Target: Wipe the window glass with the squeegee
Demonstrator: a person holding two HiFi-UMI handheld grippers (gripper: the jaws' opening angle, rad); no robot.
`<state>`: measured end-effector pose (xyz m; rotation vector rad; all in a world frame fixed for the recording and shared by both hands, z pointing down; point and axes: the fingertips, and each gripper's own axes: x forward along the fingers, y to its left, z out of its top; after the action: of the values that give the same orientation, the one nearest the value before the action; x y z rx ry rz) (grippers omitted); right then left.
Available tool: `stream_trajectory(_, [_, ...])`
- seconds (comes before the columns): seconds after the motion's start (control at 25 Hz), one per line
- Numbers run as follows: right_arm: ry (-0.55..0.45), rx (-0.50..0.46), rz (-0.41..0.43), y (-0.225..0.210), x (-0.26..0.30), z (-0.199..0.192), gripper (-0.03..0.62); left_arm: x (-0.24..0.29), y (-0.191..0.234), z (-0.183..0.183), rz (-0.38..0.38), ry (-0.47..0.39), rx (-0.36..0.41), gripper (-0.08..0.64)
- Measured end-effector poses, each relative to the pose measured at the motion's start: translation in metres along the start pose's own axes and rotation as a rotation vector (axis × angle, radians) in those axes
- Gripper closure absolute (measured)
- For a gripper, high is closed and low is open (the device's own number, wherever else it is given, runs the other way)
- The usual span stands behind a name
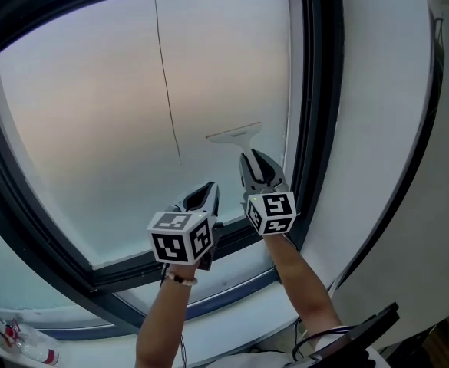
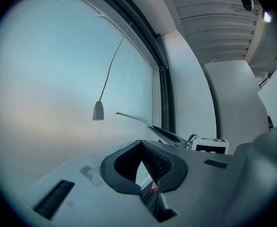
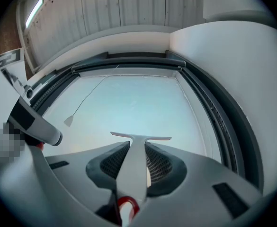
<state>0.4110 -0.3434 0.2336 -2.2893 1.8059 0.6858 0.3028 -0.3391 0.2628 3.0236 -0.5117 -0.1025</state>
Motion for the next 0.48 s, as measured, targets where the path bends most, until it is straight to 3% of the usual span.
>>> stream_trajectory(0.48, [0.094,-0.001,0.027,0.016,-0.049,-0.096,0.505,0.005,0.001,-0.064,0.026,0.083,-0.037,0.56])
